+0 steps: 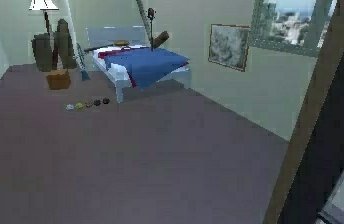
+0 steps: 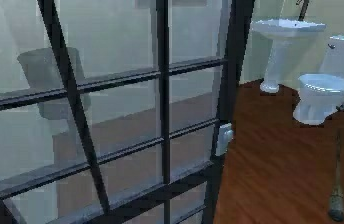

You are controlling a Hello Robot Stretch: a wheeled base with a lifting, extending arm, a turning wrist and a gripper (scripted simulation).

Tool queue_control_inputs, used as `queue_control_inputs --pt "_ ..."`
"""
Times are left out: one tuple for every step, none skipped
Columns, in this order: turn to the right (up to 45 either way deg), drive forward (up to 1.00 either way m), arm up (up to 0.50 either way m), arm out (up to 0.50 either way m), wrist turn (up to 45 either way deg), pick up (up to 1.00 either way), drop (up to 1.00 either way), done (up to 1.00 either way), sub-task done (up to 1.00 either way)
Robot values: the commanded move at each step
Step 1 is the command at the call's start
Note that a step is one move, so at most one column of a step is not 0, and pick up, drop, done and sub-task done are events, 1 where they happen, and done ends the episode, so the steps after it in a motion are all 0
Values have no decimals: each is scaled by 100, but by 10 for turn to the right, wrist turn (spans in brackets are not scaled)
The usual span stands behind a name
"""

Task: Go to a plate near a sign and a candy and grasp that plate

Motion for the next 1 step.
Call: queue_control_inputs --pt "-330 0 0 0 0 0 0 0 0"
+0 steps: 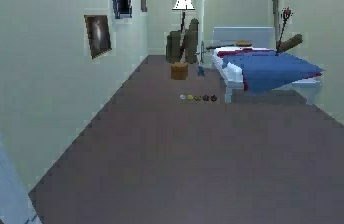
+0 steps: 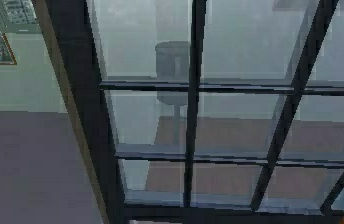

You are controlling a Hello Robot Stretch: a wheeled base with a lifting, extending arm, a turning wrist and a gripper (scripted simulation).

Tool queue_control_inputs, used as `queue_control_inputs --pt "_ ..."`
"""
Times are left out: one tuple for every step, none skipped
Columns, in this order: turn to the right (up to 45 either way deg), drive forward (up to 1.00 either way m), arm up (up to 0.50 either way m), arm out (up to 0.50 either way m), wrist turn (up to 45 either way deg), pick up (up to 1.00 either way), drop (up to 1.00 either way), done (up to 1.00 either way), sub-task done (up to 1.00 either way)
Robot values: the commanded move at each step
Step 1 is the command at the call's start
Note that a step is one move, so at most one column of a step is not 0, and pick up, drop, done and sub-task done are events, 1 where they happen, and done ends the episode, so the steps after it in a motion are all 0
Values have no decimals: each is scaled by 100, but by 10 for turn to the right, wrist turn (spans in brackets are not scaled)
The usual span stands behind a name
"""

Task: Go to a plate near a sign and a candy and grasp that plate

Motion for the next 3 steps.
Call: queue_control_inputs --pt "0 5 0 0 0 0 0 0 0" --pt "-450 0 0 0 0 0 0 0 0" --pt "-450 0 0 0 0 0 0 0 0"
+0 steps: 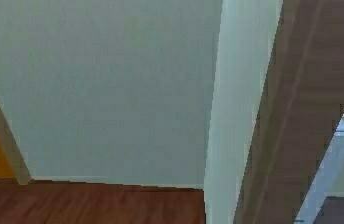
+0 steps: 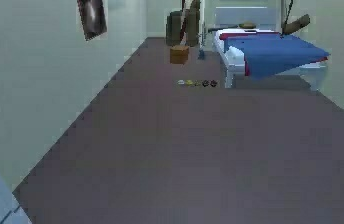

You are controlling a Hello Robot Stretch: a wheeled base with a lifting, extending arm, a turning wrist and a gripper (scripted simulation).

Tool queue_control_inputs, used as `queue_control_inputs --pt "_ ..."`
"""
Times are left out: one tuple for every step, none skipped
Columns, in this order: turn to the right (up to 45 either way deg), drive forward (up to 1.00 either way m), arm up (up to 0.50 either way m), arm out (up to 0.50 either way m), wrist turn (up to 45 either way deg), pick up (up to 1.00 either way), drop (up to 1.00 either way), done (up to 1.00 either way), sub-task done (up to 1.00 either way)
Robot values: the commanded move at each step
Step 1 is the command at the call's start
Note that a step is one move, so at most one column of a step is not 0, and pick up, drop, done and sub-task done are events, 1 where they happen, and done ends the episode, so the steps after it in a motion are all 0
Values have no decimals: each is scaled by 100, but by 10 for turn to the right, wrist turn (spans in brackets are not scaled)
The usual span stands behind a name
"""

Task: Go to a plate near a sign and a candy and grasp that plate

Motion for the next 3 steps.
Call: queue_control_inputs --pt "-450 0 0 0 0 0 0 0 0" --pt "-180 0 0 0 0 0 0 0 0" --pt "0 45 0 0 0 0 0 0 0"
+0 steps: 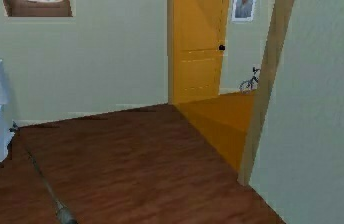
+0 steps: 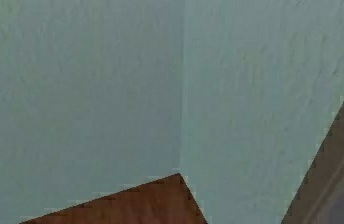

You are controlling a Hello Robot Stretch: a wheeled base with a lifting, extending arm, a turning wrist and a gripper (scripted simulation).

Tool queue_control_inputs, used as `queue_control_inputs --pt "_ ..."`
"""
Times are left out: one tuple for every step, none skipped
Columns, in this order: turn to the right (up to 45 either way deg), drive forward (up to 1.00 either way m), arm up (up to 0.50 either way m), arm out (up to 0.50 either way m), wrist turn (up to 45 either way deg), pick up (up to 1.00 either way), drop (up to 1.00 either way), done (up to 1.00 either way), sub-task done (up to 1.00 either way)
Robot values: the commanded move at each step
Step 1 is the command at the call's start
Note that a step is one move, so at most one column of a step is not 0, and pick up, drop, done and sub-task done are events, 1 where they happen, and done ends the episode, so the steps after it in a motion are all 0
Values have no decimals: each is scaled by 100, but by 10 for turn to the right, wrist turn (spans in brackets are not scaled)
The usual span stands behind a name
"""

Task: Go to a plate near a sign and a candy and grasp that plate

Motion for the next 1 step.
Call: queue_control_inputs --pt "-30 0 0 0 0 0 0 0 0"
